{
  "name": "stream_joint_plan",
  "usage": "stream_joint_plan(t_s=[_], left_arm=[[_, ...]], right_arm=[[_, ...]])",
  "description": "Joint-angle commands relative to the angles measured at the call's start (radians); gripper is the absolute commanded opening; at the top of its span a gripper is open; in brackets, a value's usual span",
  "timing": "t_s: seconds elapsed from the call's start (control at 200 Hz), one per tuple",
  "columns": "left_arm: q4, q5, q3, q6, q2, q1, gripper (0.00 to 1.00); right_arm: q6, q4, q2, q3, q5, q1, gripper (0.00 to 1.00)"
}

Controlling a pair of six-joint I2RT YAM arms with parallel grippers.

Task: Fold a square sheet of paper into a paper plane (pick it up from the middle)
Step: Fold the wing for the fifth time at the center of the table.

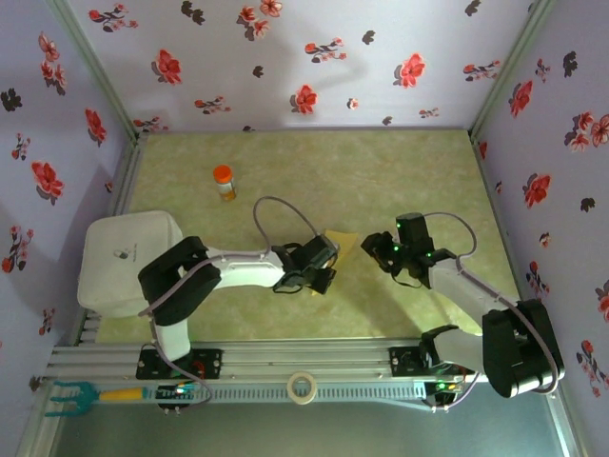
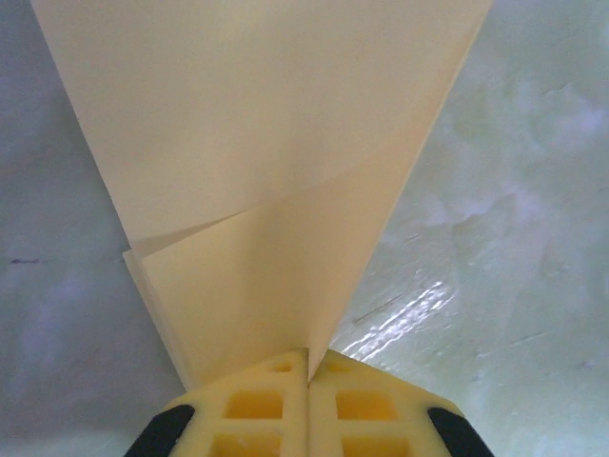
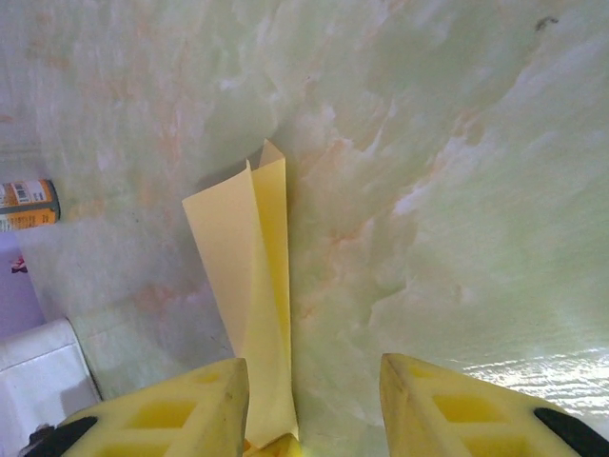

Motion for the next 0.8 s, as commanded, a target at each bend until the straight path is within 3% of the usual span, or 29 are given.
stream_joint_plan(t_s=[0.0, 0.315, 0.51, 0.795], left_arm=[[0.13, 0.194, -0.054, -0.049, -0.007, 0.031, 0.02], [0.356, 0.347, -0.15, -0.135, 0.01, 0.079, 0.02], [0.453, 0.422, -0.181, -0.188, 0.033, 0.119, 0.01], [0.546, 0.509, -0.2, -0.266, 0.078, 0.156, 0.0]], right_arm=[[-0.02, 0.106, -0.014, -0.04, -0.03, -0.005, 0.41], [-0.091, 0.221, -0.072, -0.101, -0.083, 0.006, 0.29], [-0.059, 0.318, 0.007, -0.091, -0.191, 0.019, 0.21], [-0.062, 0.36, 0.144, -0.039, -0.22, 0.092, 0.15]])
